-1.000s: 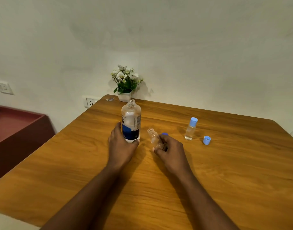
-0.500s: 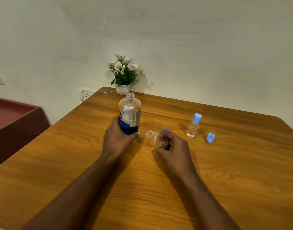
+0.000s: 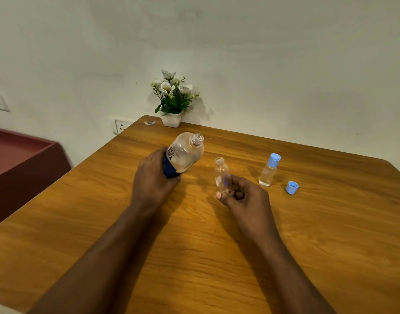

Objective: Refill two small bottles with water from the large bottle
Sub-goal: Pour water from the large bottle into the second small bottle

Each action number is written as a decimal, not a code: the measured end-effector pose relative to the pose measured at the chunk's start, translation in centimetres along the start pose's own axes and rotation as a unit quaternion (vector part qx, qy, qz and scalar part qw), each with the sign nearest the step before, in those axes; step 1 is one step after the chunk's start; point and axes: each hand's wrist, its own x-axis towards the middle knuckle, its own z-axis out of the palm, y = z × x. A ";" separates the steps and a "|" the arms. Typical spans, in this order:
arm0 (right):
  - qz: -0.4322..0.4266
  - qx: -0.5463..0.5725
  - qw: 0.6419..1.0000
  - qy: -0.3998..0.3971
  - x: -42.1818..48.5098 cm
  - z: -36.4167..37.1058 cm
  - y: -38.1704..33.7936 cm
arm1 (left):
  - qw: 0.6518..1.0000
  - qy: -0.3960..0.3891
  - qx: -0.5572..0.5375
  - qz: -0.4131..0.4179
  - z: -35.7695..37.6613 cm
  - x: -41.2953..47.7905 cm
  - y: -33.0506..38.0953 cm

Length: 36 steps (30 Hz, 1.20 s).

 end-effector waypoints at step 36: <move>-0.006 -0.040 0.998 -0.056 -0.3 -0.5 -0.1 | 0.983 0.050 0.142 0.101 -1.1 0.4 -0.3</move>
